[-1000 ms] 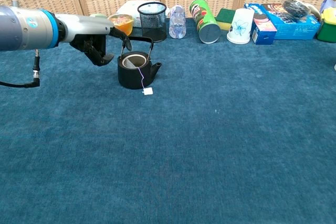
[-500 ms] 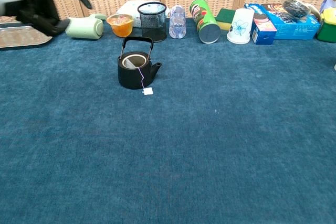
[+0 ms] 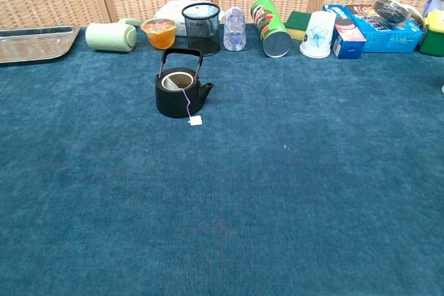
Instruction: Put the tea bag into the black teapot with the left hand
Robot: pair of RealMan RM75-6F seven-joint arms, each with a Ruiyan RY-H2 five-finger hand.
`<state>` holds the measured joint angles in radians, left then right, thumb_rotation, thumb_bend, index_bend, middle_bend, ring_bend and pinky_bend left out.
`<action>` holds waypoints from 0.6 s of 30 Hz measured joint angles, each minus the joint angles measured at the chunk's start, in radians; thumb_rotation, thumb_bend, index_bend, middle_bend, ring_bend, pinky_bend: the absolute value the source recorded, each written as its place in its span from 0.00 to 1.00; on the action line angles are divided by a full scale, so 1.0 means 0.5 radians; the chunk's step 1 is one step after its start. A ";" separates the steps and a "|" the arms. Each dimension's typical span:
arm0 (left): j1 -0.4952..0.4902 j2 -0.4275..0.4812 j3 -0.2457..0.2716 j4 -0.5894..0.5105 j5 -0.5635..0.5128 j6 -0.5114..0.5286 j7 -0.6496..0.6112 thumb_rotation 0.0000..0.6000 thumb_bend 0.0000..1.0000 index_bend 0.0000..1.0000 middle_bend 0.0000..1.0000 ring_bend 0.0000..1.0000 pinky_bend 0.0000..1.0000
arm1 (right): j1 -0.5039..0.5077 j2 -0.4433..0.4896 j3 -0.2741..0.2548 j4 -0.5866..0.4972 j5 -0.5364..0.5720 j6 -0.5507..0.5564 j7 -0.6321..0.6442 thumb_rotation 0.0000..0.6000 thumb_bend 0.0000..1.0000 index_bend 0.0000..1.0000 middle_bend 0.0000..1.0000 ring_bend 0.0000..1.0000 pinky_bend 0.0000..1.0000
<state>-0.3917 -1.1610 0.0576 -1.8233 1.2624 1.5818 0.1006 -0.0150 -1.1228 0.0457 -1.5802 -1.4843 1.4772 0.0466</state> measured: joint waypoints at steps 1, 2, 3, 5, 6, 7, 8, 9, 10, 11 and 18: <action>0.049 0.004 0.014 0.005 0.027 0.039 -0.016 1.00 0.44 0.19 0.56 0.51 0.57 | 0.001 0.002 -0.001 -0.005 -0.004 0.002 -0.005 1.00 0.24 0.23 0.33 0.28 0.24; 0.081 0.006 0.023 0.009 0.047 0.064 -0.028 1.00 0.43 0.19 0.55 0.48 0.56 | 0.001 0.003 -0.003 -0.011 -0.009 0.005 -0.013 1.00 0.24 0.23 0.33 0.27 0.23; 0.114 0.007 0.033 0.013 0.061 0.086 -0.041 1.00 0.43 0.19 0.55 0.47 0.55 | 0.001 0.004 -0.005 -0.017 -0.016 0.009 -0.020 1.00 0.24 0.23 0.33 0.27 0.23; 0.198 0.008 0.051 0.026 0.084 0.148 -0.075 1.00 0.42 0.20 0.55 0.46 0.54 | -0.002 0.007 -0.014 -0.034 -0.033 0.023 -0.037 1.00 0.24 0.23 0.33 0.27 0.23; 0.236 0.007 0.058 0.032 0.096 0.176 -0.094 1.00 0.42 0.20 0.54 0.44 0.53 | -0.004 0.008 -0.017 -0.039 -0.038 0.030 -0.040 1.00 0.24 0.23 0.33 0.27 0.23; 0.285 0.007 0.066 0.040 0.105 0.204 -0.122 1.00 0.42 0.21 0.53 0.43 0.51 | -0.007 0.009 -0.020 -0.042 -0.042 0.036 -0.042 1.00 0.24 0.23 0.33 0.27 0.23; 0.320 0.009 0.073 0.045 0.111 0.218 -0.142 1.00 0.42 0.21 0.52 0.41 0.49 | -0.009 0.009 -0.022 -0.044 -0.044 0.042 -0.044 1.00 0.24 0.23 0.33 0.27 0.23; 0.353 0.010 0.079 0.050 0.119 0.230 -0.160 1.00 0.42 0.21 0.51 0.40 0.47 | -0.010 0.010 -0.022 -0.046 -0.045 0.044 -0.044 1.00 0.24 0.23 0.33 0.27 0.23; 0.393 0.012 0.086 0.057 0.133 0.248 -0.179 1.00 0.42 0.21 0.51 0.40 0.47 | -0.011 0.011 -0.023 -0.047 -0.045 0.046 -0.044 1.00 0.24 0.23 0.33 0.27 0.23; 0.419 0.012 0.089 0.062 0.145 0.261 -0.190 1.00 0.42 0.21 0.51 0.40 0.46 | -0.013 0.011 -0.024 -0.047 -0.047 0.051 -0.043 1.00 0.24 0.23 0.33 0.27 0.23; 0.518 0.007 0.067 0.086 0.212 0.256 -0.236 1.00 0.42 0.21 0.51 0.39 0.44 | -0.012 -0.003 -0.036 -0.039 -0.066 0.060 -0.037 1.00 0.24 0.23 0.33 0.27 0.23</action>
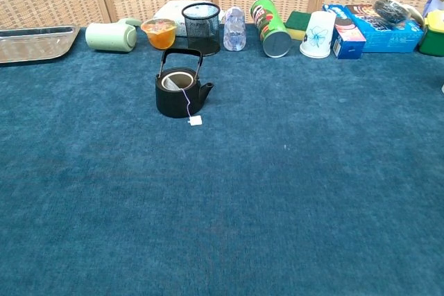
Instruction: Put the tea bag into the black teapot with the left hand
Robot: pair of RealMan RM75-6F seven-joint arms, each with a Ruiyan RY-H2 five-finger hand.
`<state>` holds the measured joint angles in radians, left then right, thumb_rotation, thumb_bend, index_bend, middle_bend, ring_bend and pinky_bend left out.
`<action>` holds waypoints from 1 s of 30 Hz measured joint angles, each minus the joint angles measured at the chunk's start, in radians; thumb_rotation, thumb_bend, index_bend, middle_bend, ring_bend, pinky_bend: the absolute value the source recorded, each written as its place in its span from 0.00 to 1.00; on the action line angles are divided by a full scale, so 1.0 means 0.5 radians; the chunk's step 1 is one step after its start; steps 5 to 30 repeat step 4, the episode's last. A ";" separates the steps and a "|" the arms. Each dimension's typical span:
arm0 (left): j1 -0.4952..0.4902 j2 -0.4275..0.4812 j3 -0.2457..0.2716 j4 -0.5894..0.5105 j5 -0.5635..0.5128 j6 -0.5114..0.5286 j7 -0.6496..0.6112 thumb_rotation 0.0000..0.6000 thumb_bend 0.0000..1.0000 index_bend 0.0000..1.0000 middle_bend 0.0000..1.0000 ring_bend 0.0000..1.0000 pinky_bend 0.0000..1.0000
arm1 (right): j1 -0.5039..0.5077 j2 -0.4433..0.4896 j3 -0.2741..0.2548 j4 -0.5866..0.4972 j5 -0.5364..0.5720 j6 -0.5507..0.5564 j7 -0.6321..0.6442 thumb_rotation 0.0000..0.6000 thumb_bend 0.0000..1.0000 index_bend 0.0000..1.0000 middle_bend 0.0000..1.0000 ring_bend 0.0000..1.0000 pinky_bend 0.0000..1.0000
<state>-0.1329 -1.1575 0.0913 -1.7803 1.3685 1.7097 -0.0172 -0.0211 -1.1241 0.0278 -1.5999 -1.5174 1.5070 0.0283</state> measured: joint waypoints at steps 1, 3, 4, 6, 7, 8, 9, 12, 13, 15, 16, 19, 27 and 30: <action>0.008 -0.003 -0.009 0.002 0.004 -0.013 -0.006 1.00 0.42 0.21 0.51 0.39 0.44 | 0.000 -0.003 -0.001 0.004 0.001 -0.003 0.001 1.00 0.24 0.23 0.33 0.27 0.23; 0.017 -0.007 -0.024 0.004 0.010 -0.034 -0.010 1.00 0.42 0.21 0.51 0.39 0.44 | 0.000 -0.006 -0.003 0.008 0.000 -0.001 0.007 1.00 0.24 0.23 0.33 0.27 0.23; 0.022 -0.009 -0.034 0.006 0.017 -0.046 -0.009 1.00 0.42 0.21 0.51 0.39 0.44 | -0.001 -0.006 -0.003 0.008 -0.003 0.003 0.008 1.00 0.24 0.23 0.33 0.27 0.23; 0.022 -0.009 -0.034 0.006 0.017 -0.046 -0.009 1.00 0.42 0.21 0.51 0.39 0.44 | -0.001 -0.006 -0.003 0.008 -0.003 0.003 0.008 1.00 0.24 0.23 0.33 0.27 0.23; 0.022 -0.009 -0.034 0.006 0.017 -0.046 -0.009 1.00 0.42 0.21 0.51 0.39 0.44 | -0.001 -0.006 -0.003 0.008 -0.003 0.003 0.008 1.00 0.24 0.23 0.33 0.27 0.23; 0.022 -0.009 -0.034 0.006 0.017 -0.046 -0.009 1.00 0.42 0.21 0.51 0.39 0.44 | -0.001 -0.006 -0.003 0.008 -0.003 0.003 0.008 1.00 0.24 0.23 0.33 0.27 0.23; 0.022 -0.009 -0.034 0.006 0.017 -0.046 -0.009 1.00 0.42 0.21 0.51 0.39 0.44 | -0.001 -0.006 -0.003 0.008 -0.003 0.003 0.008 1.00 0.24 0.23 0.33 0.27 0.23; 0.022 -0.009 -0.034 0.006 0.017 -0.046 -0.009 1.00 0.42 0.21 0.51 0.39 0.44 | -0.001 -0.006 -0.003 0.008 -0.003 0.003 0.008 1.00 0.24 0.23 0.33 0.27 0.23; 0.022 -0.009 -0.034 0.006 0.017 -0.046 -0.009 1.00 0.42 0.21 0.51 0.39 0.44 | -0.001 -0.006 -0.003 0.008 -0.003 0.003 0.008 1.00 0.24 0.23 0.33 0.27 0.23; 0.022 -0.009 -0.034 0.006 0.017 -0.046 -0.009 1.00 0.42 0.21 0.51 0.39 0.44 | -0.001 -0.006 -0.003 0.008 -0.003 0.003 0.008 1.00 0.24 0.23 0.33 0.27 0.23; 0.022 -0.009 -0.034 0.006 0.017 -0.046 -0.009 1.00 0.42 0.21 0.51 0.39 0.44 | -0.001 -0.006 -0.003 0.008 -0.003 0.003 0.008 1.00 0.24 0.23 0.33 0.27 0.23; 0.022 -0.009 -0.034 0.006 0.017 -0.046 -0.009 1.00 0.42 0.21 0.51 0.39 0.44 | -0.001 -0.006 -0.003 0.008 -0.003 0.003 0.008 1.00 0.24 0.23 0.33 0.27 0.23; 0.022 -0.009 -0.034 0.006 0.017 -0.046 -0.009 1.00 0.42 0.21 0.51 0.39 0.44 | -0.001 -0.006 -0.003 0.008 -0.003 0.003 0.008 1.00 0.24 0.23 0.33 0.27 0.23; 0.022 -0.009 -0.034 0.006 0.017 -0.046 -0.009 1.00 0.42 0.21 0.51 0.39 0.44 | -0.001 -0.006 -0.003 0.008 -0.003 0.003 0.008 1.00 0.24 0.23 0.33 0.27 0.23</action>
